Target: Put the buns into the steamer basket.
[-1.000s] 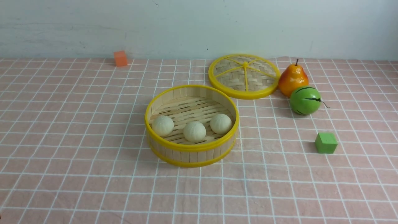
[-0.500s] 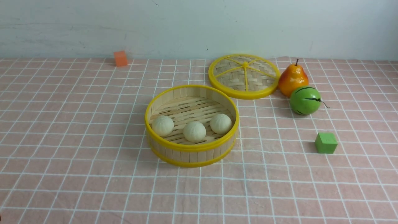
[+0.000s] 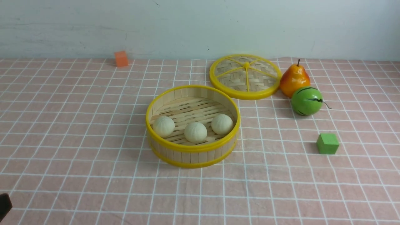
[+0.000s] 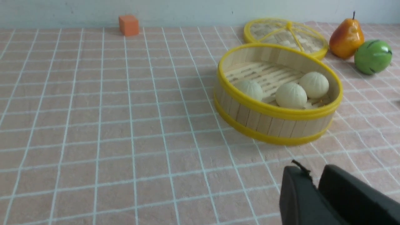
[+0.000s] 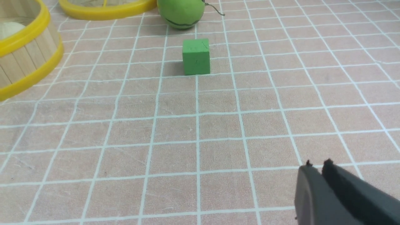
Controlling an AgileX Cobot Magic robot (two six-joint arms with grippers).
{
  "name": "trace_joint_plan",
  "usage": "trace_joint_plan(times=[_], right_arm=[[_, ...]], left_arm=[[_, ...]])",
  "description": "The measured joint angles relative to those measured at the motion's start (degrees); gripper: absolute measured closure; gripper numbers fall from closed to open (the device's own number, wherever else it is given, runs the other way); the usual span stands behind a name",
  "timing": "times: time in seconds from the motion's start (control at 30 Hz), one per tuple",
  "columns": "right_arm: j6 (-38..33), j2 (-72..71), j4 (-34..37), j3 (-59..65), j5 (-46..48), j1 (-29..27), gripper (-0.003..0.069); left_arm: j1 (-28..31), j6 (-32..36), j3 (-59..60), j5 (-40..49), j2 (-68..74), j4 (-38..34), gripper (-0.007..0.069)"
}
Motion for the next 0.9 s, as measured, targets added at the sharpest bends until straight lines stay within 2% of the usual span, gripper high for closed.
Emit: trace_joint_plan(times=[0.07, 0.17, 0.27, 0.43, 0.7, 0.9], right_arm=[[0.00, 0.00, 0.00, 0.00, 0.00, 0.00, 0.0605], [0.00, 0.00, 0.30, 0.00, 0.00, 0.00, 0.0599], [0.00, 0.00, 0.30, 0.00, 0.00, 0.00, 0.0592], [0.00, 0.00, 0.44, 0.00, 0.00, 0.00, 0.0585], [0.00, 0.00, 0.44, 0.00, 0.00, 0.00, 0.0574], [0.00, 0.00, 0.44, 0.00, 0.00, 0.00, 0.0565]], left_arm=[[4.47, 1.25, 4.10, -8.10, -1.46, -4.50, 0.0638], [11.32, 4.53, 9.54, -16.04, -4.32, -10.56, 0.0638], [16.11, 7.31, 14.11, -18.77, -7.34, -11.72, 0.0638], [19.09, 8.32, 18.36, -16.21, -9.69, -11.32, 0.0638], [19.22, 8.50, 18.83, -2.34, -9.69, -11.78, 0.0638], [19.22, 8.50, 18.88, -1.80, -9.69, -12.42, 0.0638]])
